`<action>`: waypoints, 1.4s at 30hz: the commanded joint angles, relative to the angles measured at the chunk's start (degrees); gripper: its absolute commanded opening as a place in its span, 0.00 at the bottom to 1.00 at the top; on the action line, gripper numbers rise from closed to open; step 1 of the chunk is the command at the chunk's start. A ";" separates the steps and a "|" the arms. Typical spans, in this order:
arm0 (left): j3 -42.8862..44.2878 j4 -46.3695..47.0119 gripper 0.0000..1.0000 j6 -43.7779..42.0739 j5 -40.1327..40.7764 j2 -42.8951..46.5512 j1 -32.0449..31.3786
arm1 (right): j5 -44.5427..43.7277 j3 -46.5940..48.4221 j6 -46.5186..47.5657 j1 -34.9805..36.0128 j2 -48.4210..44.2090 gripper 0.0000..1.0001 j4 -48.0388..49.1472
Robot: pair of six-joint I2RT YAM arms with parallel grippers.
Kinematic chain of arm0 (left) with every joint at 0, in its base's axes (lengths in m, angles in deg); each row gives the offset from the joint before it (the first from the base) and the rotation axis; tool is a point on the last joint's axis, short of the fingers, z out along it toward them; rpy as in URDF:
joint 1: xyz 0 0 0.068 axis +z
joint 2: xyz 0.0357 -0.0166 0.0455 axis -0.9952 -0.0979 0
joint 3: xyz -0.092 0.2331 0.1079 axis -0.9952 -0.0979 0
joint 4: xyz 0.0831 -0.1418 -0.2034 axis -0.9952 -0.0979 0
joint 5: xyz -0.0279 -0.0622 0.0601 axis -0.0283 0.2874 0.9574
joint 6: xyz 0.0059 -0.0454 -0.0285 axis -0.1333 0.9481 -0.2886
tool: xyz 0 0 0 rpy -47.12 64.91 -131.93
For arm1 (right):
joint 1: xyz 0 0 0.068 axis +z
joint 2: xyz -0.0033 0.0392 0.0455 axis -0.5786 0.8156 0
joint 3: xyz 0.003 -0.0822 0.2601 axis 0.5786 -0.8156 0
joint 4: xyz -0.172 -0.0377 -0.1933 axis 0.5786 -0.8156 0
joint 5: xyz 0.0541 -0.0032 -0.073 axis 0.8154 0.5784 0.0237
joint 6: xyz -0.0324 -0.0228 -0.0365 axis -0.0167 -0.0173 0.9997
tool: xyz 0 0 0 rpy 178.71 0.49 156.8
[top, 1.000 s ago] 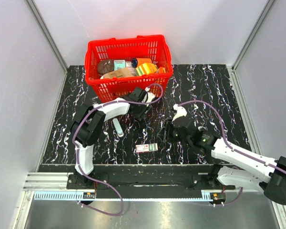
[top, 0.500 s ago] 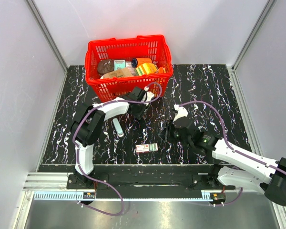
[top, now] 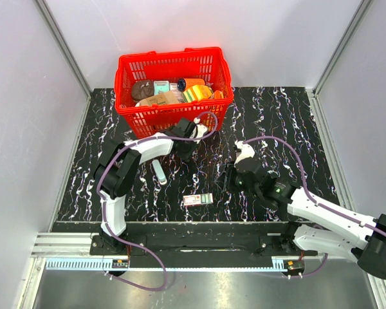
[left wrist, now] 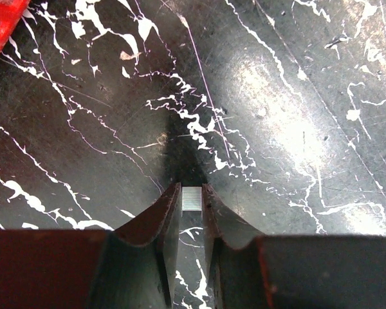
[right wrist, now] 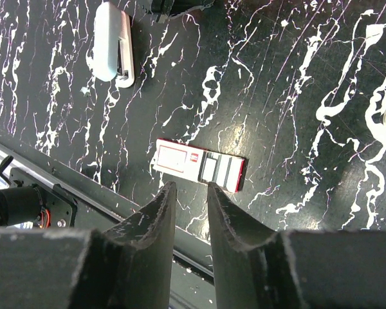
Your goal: Unload the staples from the stapler
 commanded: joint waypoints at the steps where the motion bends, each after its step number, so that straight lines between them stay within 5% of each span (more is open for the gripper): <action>1: -2.34 -1.40 0.20 0.16 0.49 2.20 0.38 | -0.06 0.38 0.40 -0.53 -1.23 0.31 0.49; 18: 2.75 -9.56 0.11 1.47 -9.00 13.97 0.29 | 0.90 2.48 1.45 -0.61 -0.61 0.31 1.37; 26: 10.57 -11.78 0.13 9.19 -31.47 24.34 3.71 | 5.91 4.60 2.50 -0.70 -1.58 0.40 9.53; 34: 7.26 8.40 0.16 33.95 -57.67 29.00 9.16 | 9.17 5.30 2.94 -0.70 -6.06 0.54 24.73; 42: -4.97 39.45 0.17 63.06 -64.29 32.00 10.14 | 14.27 7.41 2.68 -0.61 -5.80 0.56 33.18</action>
